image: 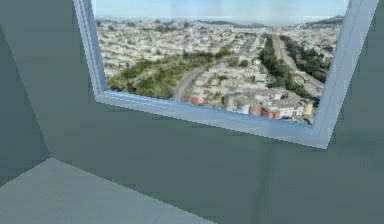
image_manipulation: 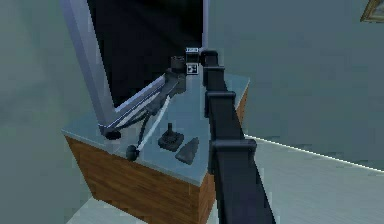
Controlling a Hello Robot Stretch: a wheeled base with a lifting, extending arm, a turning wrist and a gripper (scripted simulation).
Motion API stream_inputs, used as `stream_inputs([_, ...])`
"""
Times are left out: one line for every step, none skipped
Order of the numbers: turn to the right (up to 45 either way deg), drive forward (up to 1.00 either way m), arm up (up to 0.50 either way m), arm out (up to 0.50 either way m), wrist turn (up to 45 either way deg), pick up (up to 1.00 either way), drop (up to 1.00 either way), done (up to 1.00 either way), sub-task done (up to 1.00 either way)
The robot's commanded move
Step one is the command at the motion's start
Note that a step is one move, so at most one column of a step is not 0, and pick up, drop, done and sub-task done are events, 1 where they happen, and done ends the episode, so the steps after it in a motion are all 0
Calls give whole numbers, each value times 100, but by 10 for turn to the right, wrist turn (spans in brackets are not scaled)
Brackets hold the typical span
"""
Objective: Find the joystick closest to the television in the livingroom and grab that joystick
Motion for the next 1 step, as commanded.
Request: stream_inputs([0,0,0,0,450,0,0,0,0])
